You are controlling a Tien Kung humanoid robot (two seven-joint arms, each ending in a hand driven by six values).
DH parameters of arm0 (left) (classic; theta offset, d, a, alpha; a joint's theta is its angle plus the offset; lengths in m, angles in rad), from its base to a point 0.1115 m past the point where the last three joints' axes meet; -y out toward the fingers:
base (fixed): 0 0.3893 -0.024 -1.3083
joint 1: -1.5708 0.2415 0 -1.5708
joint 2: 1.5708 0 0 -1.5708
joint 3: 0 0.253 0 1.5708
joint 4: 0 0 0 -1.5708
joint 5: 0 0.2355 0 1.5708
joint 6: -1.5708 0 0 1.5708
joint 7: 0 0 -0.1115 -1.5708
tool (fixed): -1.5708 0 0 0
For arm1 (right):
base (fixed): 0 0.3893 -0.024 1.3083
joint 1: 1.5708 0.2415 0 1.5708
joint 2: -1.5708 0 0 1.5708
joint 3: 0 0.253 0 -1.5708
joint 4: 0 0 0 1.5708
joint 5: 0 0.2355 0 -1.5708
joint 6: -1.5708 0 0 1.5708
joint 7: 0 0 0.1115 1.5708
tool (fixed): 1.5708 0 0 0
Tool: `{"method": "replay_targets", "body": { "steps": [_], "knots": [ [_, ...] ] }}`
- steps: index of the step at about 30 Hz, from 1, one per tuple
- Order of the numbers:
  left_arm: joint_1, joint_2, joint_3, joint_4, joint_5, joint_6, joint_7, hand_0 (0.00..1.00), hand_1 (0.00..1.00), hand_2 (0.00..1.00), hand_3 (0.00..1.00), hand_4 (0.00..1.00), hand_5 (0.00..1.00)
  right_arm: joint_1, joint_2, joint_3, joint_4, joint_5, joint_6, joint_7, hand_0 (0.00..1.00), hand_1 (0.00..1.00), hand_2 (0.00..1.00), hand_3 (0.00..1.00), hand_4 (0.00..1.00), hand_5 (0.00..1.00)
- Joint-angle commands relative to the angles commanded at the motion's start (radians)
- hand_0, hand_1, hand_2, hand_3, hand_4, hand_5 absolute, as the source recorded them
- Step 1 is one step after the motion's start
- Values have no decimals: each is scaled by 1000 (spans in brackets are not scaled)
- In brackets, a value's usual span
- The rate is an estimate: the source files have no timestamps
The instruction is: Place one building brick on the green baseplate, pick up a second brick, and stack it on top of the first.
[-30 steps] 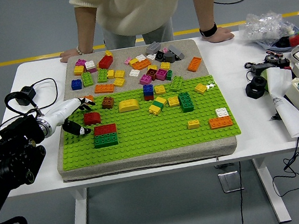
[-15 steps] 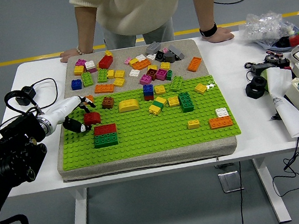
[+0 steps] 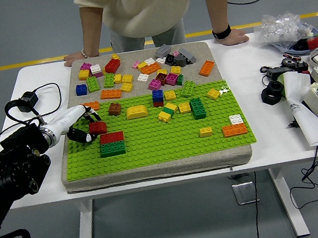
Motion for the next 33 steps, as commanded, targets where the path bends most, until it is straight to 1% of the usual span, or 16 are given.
{"method": "replay_targets", "body": {
  "steps": [1,6,7,12,13,19,25,33],
  "knots": [
    [0,0,0,0,-2,1,0,646,594,529,531,551,2,0,0,0,0,0,0,0,781,718,752,688,917,644],
    [1,1,0,-2,-22,7,0,646,594,529,531,551,2,1,1,-1,0,0,-1,1,781,718,752,688,917,644],
    [1,1,1,-2,-26,7,1,617,555,512,497,520,2,1,1,-2,0,0,-1,1,781,719,752,688,917,643],
    [3,1,4,1,-41,6,3,617,555,512,497,520,2,-1,1,-2,0,-1,1,0,781,719,752,688,917,643],
    [4,1,5,2,-46,5,4,603,531,509,484,524,2,-1,1,-2,0,-1,1,0,781,718,752,687,917,644],
    [10,4,1,-1,-63,-1,5,600,523,509,480,519,2,-2,1,-2,0,-1,2,0,781,718,752,687,915,642],
    [24,8,-20,-11,-103,-16,7,601,520,509,480,515,2,-2,2,0,0,-2,3,1,781,717,752,686,915,642],
    [38,14,-49,-32,-116,-28,10,602,519,510,480,516,2,-3,1,5,0,1,5,1,781,718,752,687,915,641]
  ]
}}
